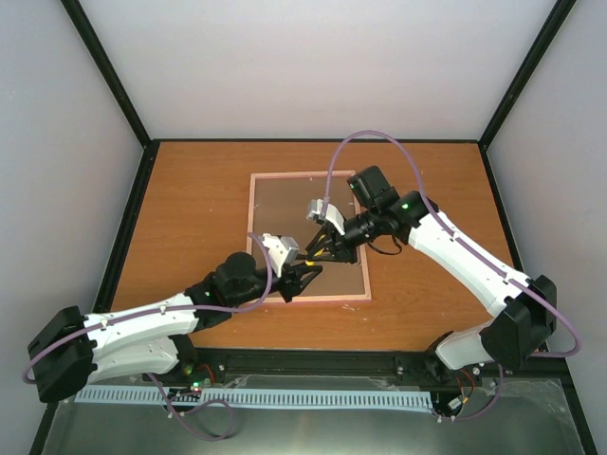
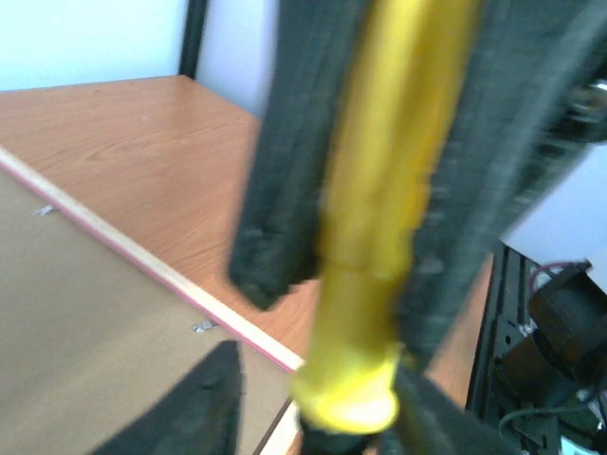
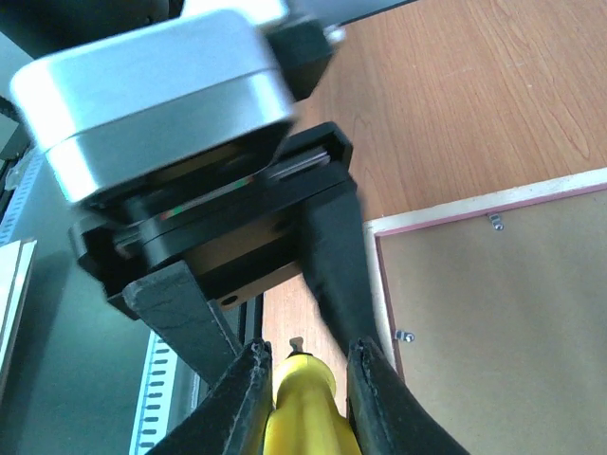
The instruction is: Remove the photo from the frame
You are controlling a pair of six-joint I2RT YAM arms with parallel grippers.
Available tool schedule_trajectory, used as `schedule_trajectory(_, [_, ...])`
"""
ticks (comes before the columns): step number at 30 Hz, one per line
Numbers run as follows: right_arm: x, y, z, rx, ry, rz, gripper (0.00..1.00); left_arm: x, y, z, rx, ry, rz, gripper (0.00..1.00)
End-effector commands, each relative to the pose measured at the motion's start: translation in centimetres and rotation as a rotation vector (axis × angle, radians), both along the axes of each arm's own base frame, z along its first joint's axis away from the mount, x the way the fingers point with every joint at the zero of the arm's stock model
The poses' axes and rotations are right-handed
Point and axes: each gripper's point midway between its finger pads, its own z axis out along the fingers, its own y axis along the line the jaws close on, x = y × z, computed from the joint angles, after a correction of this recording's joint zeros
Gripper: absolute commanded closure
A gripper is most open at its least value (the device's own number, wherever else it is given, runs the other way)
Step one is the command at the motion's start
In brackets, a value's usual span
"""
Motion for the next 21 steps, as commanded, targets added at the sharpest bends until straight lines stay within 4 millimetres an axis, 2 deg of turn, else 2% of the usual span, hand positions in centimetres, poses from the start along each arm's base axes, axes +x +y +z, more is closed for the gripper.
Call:
schedule_trajectory(1, [-0.4, -0.3, 0.7, 0.003, -0.020, -0.002, 0.97, 1.5, 1.3, -0.3, 0.004, 0.053, 0.121, 0.48])
schedule_trajectory(4, [0.8, -1.3, 0.7, 0.008, -0.032, -0.051, 0.97, 3.1, 3.8, -1.9, 0.055, 0.144, 0.299, 0.34])
schedule_trajectory(6, [2.4, -2.3, 0.4, 0.018, -0.033, -0.116, 0.97, 4.8, 7.3, -3.2, 0.088, 0.250, 0.529, 0.25])
schedule_trajectory(8, [4.4, -3.7, -0.3, 0.022, -0.025, -0.202, 0.97, 5.8, 11.2, -4.6, 0.126, 0.361, 0.725, 0.20])
schedule_trajectory(10, [6.1, -5.1, -1.3, 0.025, -0.012, -0.276, 0.97, 6.6, 14.2, -6.4, 0.144, 0.492, 0.834, 0.22])
schedule_trajectory(14, [7.2, -6.4, -3.0, 0.011, -0.036, -0.330, 0.97, 7.8, 17.6, -10.7, 0.140, 0.718, 0.865, 0.32])
schedule_trajectory(18, [6.7, -6.8, -4.4, 0.009, -0.063, -0.334, 0.97, 10.0, 19.4, -12.5, 0.138, 0.754, 0.921, 0.35])
schedule_trajectory(21, [6.2, -6.9, -5.1, 0.016, -0.059, -0.331, 0.97, 12.3, 19.9, -13.3, 0.151, 0.774, 0.924, 0.38])
